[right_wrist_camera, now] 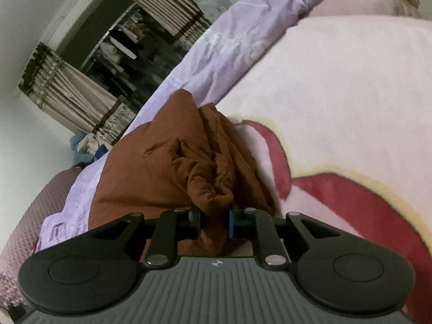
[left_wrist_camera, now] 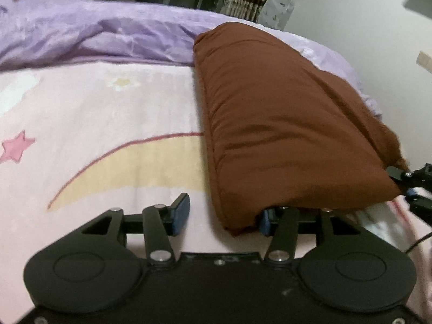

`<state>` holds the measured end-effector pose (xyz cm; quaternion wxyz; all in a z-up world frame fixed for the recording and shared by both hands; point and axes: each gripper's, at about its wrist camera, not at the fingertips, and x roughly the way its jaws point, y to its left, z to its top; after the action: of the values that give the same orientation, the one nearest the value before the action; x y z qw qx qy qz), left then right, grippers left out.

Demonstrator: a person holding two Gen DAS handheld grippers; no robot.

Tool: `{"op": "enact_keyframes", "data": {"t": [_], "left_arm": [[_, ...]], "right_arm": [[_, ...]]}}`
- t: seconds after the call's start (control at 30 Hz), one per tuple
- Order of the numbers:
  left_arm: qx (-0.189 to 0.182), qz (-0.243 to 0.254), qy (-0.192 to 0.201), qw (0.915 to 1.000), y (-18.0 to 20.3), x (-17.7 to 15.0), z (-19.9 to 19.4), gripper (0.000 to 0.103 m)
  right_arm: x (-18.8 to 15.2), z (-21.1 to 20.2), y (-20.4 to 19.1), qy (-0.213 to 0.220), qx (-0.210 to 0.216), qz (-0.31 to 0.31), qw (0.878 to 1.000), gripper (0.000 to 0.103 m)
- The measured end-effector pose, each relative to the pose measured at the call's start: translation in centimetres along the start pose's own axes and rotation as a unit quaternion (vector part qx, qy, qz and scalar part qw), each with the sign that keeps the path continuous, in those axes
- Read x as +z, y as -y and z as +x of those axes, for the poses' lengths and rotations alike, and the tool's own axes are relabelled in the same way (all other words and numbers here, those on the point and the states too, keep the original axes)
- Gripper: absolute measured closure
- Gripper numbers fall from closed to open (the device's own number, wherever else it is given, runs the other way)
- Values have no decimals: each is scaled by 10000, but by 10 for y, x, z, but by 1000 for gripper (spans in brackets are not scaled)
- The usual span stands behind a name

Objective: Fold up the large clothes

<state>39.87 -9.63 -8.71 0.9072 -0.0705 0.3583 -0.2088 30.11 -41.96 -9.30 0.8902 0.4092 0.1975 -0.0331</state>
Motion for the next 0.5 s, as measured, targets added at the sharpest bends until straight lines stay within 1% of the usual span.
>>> {"op": "enact_keyframes", "data": {"t": [0.03, 0.07, 0.1, 0.13, 0.17, 0.2, 0.27, 0.33, 0.4, 0.43, 0.5], "left_arm": [[-34, -34, -33, 10000, -2, 0, -6, 49], [-52, -19, -33, 10000, -3, 1, -14, 49], [-44, 21, -34, 10000, -3, 0, -22, 50], [-10, 62, 8, 10000, -3, 1, -30, 50], [1, 92, 64, 9999, -4, 2, -38, 50], [-1, 96, 123, 9999, -3, 4, -44, 50], [-81, 29, 359, 9993, -2, 13, -60, 49], [-286, -19, 591, 9978, 4, 23, -73, 47], [-509, -22, 735, 9960, 13, 34, -74, 46], [-558, 22, 746, 9956, 19, 37, -71, 46], [-597, 117, 717, 9956, 31, 41, -59, 46]], "right_arm": [[3, -2, -3, -6, -5, -78, 10000, 72], [6, -5, -6, 27, -3, -119, 9999, 65], [8, -10, -10, 82, 4, -180, 9998, 62], [11, -15, -15, 152, -42, -320, 9994, 60], [13, -20, -23, 235, -147, -470, 9985, 55], [15, -28, -29, 366, -260, -636, 9970, 53], [15, -43, -49, 719, -405, -1069, 9908, 53], [12, -53, -72, 906, -348, -1554, 9831, 57], [7, -54, -93, 924, -285, -1995, 9751, 64], [4, -50, -102, 870, -301, -2213, 9708, 66], [-1, -38, -112, 733, -371, -2444, 9662, 72]]}}
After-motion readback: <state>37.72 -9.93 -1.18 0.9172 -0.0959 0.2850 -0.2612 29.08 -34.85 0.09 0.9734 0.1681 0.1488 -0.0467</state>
